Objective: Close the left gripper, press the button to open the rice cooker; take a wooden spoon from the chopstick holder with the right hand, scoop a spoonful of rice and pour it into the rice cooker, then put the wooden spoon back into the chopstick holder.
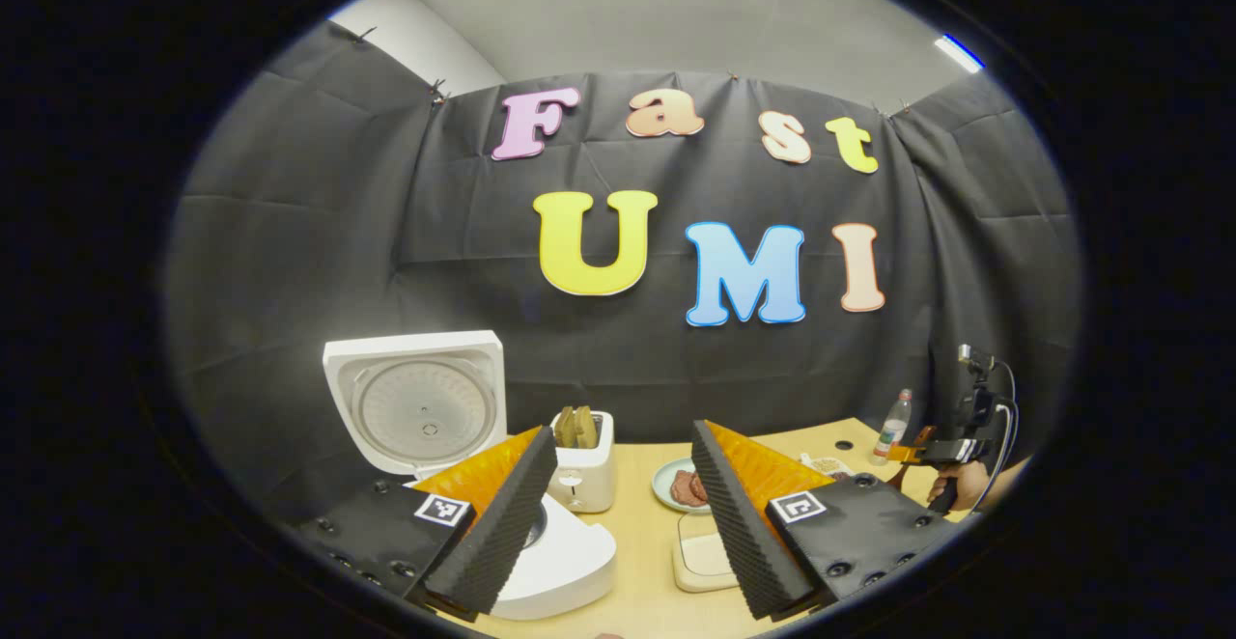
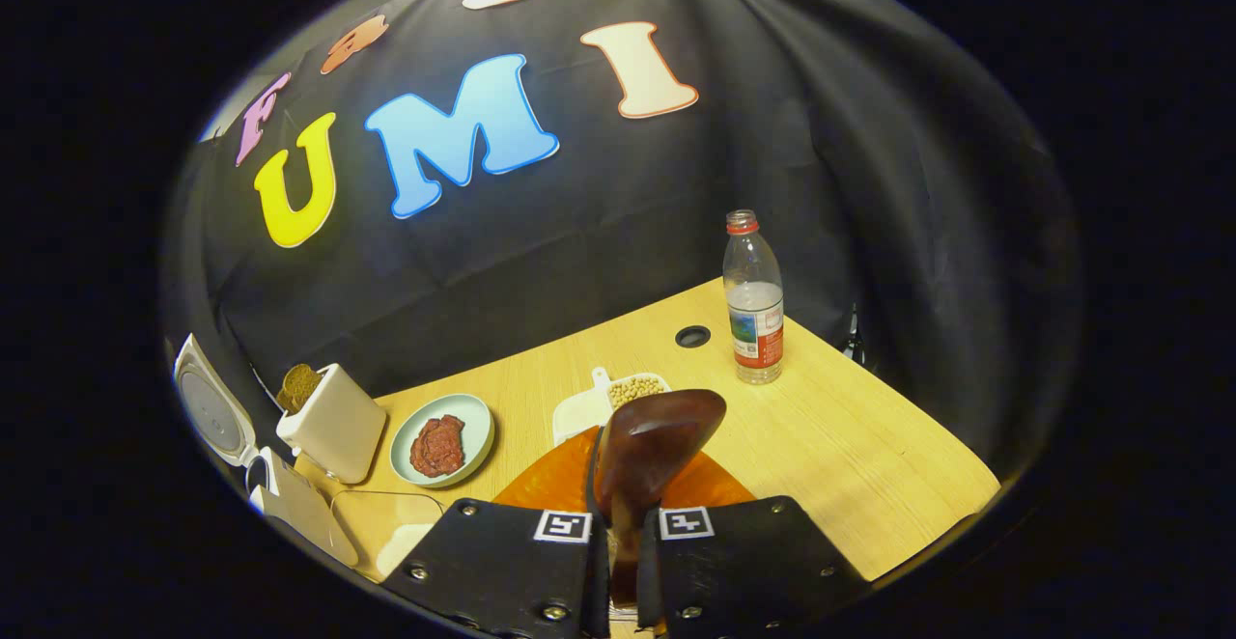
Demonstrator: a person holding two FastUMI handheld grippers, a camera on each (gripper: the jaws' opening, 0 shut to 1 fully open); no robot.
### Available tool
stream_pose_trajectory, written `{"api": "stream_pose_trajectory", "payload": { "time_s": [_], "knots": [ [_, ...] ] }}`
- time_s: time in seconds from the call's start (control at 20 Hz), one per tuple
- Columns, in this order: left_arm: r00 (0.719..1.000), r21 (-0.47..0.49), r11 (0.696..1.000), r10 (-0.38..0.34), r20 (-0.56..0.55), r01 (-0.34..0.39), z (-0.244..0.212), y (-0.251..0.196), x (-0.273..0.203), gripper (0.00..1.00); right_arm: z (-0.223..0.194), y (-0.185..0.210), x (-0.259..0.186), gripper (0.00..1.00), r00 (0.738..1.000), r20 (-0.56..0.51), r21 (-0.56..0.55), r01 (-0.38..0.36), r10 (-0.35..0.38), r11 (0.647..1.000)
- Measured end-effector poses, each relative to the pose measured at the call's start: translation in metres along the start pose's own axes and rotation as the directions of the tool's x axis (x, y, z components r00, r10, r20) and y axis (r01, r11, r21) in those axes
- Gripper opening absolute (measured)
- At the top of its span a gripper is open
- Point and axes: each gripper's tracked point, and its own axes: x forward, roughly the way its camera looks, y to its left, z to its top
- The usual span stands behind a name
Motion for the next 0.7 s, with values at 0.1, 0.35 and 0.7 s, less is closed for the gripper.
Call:
{"api": "stream_pose_trajectory", "payload": {
  "time_s": [0.1,0.35,0.7],
  "knots": [
    [1.000,0.005,1.000,0.013,-0.002,-0.013,0.001,0.006,-0.003,0.99,-0.004,-0.001,0.004,0.12,1.000,0.007,-0.015,0.012,-0.012,1.000],
    [1.000,-0.007,1.000,0.026,0.004,-0.026,0.001,0.015,-0.003,0.97,-0.010,-0.007,-0.007,0.22,1.000,-0.001,-0.083,0.021,-0.021,0.996],
    [0.999,-0.033,0.999,-0.031,0.025,0.032,0.006,-0.006,0.018,0.99,0.039,-0.047,-0.059,0.99,0.988,0.115,-0.068,0.111,-0.103,0.992]
  ]
}}
